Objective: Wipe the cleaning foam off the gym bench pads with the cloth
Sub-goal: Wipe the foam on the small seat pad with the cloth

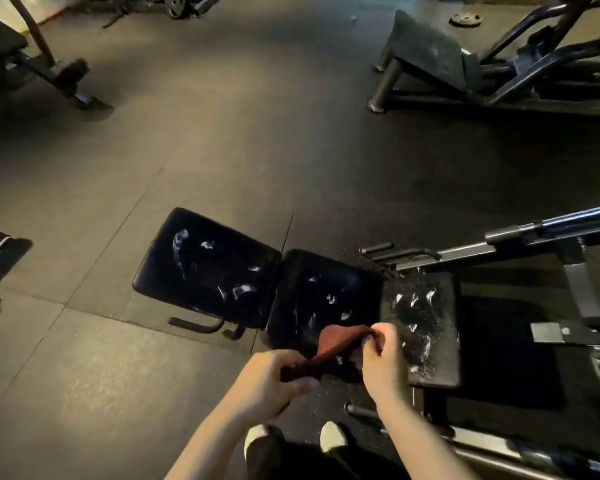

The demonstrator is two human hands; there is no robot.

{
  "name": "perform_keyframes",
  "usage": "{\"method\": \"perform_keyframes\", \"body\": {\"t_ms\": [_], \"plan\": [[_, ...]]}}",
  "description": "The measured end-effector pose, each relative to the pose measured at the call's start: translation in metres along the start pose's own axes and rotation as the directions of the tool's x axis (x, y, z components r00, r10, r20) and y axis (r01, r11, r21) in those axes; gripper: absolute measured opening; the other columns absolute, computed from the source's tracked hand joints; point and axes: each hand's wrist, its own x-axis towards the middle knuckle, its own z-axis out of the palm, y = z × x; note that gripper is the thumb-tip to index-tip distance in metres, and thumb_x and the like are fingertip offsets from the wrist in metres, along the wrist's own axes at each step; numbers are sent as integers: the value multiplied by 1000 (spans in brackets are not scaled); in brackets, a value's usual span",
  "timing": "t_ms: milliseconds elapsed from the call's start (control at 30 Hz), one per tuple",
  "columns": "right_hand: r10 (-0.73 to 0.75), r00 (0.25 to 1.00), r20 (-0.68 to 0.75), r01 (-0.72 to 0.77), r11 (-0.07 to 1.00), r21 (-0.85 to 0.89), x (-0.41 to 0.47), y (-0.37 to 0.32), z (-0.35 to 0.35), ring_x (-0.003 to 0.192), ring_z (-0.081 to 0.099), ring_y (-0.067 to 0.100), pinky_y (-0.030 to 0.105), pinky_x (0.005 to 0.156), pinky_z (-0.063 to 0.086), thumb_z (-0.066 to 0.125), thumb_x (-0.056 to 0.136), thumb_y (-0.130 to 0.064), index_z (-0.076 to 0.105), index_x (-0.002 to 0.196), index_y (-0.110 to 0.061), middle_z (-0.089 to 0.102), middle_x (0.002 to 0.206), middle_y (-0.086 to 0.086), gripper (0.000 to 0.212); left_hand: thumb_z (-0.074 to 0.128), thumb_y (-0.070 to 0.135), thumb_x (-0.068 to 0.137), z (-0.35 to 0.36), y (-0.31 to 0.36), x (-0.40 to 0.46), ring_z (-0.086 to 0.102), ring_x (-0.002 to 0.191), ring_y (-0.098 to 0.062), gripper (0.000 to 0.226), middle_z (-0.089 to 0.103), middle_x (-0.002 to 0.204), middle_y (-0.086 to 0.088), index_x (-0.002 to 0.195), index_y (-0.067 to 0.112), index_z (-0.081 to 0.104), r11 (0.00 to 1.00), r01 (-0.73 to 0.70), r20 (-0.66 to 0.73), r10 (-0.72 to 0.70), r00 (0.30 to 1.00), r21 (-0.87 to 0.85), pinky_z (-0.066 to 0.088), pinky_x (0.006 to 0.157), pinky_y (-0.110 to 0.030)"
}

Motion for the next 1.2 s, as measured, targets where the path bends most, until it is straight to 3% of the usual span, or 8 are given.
{"method": "perform_keyframes", "body": {"t_ms": [167,300,433,567,833,1033,1133,1200], "plan": [[231,953,-198,-203,968,151,17,24,21,95,56,21,26,77,38,45,98,-5,53,104,-20,60,103,4,18,69,34,84,11,-13,36,57,74,-5,15,62,79,8,72,28,64,979,-131,154,155,976,-157,42,66,-20],[439,807,-395,-260,865,429,20,30,37,98,51,20,24,80,39,42,99,-2,52,109,-18,55,109,8,21,62,42,80,19,-25,60,50,83,2,15,54,85,15,72,37,50,949,-245,235,288,928,-198,36,74,-14],[636,642,-428,-292,719,631,18,93,46,105,60,37,58,95,47,47,98,-14,53,86,-51,60,114,14,40,63,38,85,38,-20,80,53,92,4,16,61,101,9,80,31,50,937,-265,362,334,870,-228,38,80,-16],[748,515,-418,-226,589,776,-3,76,17,92,60,25,51,90,52,44,100,-12,47,104,-28,56,99,0,17,69,30,87,75,-12,94,52,80,11,18,59,91,14,86,24,52,943,-249,495,327,805,-218,36,71,-8],[764,448,-465,-309,620,721,51,188,-24,108,54,22,42,92,50,47,98,-14,50,105,-32,51,119,1,20,64,44,82,226,-41,150,59,96,-17,26,59,107,0,82,34,40,998,-53,684,68,726,-42,52,79,-28],[820,301,-486,-163,547,821,131,287,-37,98,58,19,42,91,53,47,97,-9,51,97,-31,55,114,4,23,63,18,87,327,-63,230,61,92,-20,33,60,92,7,80,39,38,989,-97,501,141,854,-114,49,83,-30],[684,339,-646,-149,717,681,164,322,-50,107,55,18,37,95,50,47,95,-8,49,88,-36,54,118,2,29,66,14,86,377,-71,263,62,91,-20,36,57,89,16,82,44,47,970,-95,520,202,830,-225,53,86,-34],[483,368,-795,-135,873,469,190,346,-55,107,55,19,35,97,48,48,95,-7,50,92,-30,54,112,-1,23,67,13,87,407,-77,283,59,79,-17,32,60,87,11,82,41,51,952,-134,535,268,801,-276,53,75,-23]]}}
